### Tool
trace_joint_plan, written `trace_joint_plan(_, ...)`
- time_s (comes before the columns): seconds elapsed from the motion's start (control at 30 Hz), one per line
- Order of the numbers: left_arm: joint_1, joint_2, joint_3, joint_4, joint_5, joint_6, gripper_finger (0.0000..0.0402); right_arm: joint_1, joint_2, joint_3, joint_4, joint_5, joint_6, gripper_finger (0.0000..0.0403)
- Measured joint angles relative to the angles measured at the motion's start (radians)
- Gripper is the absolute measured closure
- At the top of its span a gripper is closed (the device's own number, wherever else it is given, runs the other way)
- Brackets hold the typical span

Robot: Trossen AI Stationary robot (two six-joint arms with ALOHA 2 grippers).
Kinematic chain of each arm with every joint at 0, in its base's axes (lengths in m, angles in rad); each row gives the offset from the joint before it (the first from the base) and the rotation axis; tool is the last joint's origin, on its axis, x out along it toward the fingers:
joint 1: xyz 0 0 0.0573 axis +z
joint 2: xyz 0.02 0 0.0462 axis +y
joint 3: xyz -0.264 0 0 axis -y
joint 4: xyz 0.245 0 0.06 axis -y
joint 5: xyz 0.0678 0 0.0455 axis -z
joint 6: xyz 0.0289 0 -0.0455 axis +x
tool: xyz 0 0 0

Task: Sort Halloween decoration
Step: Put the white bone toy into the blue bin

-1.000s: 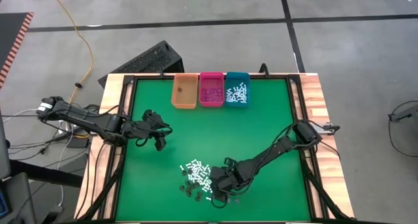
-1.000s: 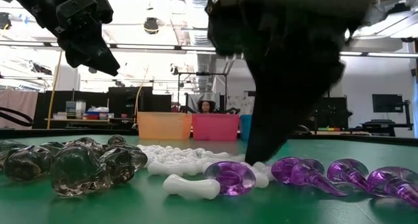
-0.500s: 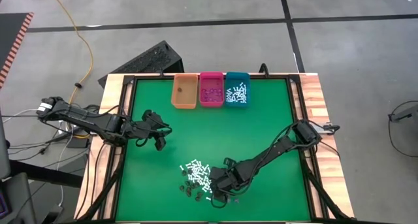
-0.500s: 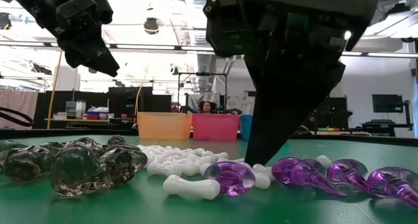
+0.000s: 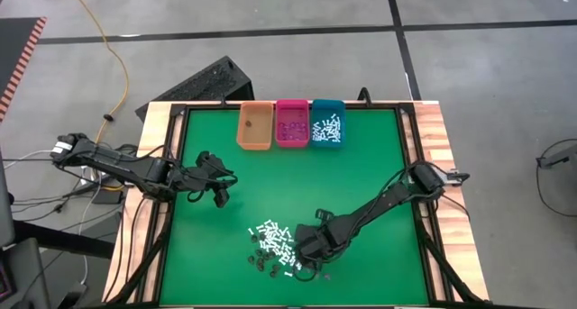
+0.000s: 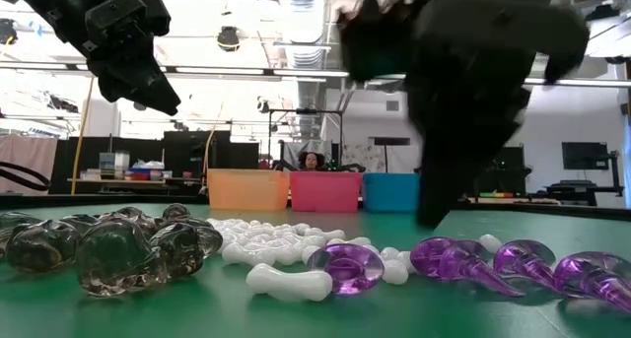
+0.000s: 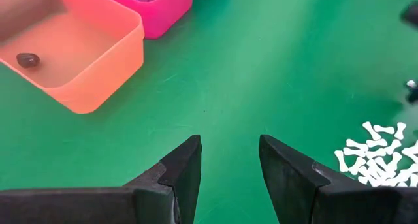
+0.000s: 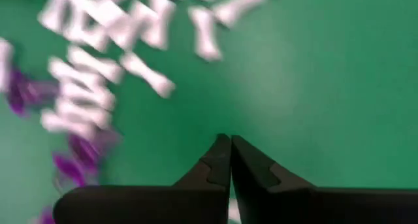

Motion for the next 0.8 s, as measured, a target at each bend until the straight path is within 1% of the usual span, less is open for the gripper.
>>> trace_joint_plan(0.07, 0.0, 0.0, 0.0, -0.001, 0.0, 0.0, 0.0257, 0.009, -0.042, 0.0, -0.062, 0.0, -0.002, 0.0356)
trace_joint_plan(0.13, 0.0, 0.0, 0.0, -0.004, -0.001, 0.001, 0.0257, 0.025, -0.086, 0.002, -0.122, -0.005, -0.043, 0.0355)
trace_joint_plan(0.3, 0.0, 0.0, 0.0, 0.0, -0.001, 0.012, 0.0257, 0.059, -0.138, 0.002, -0.198, -0.046, -0.315, 0.0353)
trace_joint_plan(0.43, 0.0, 0.0, 0.0, 0.0, -0.001, 0.011, 0.0257, 0.055, -0.128, -0.001, -0.181, -0.105, -0.509, 0.0342)
trace_joint_plan(0.57, 0.0, 0.0, 0.0, 0.0, -0.003, 0.013, 0.0257, 0.03, -0.128, -0.016, -0.095, -0.128, -0.602, 0.0308)
trace_joint_plan(0.8, 0.0, 0.0, 0.0, -0.001, -0.009, 0.021, 0.0257, 0.003, -0.129, -0.033, -0.076, -0.131, -0.712, 0.0223)
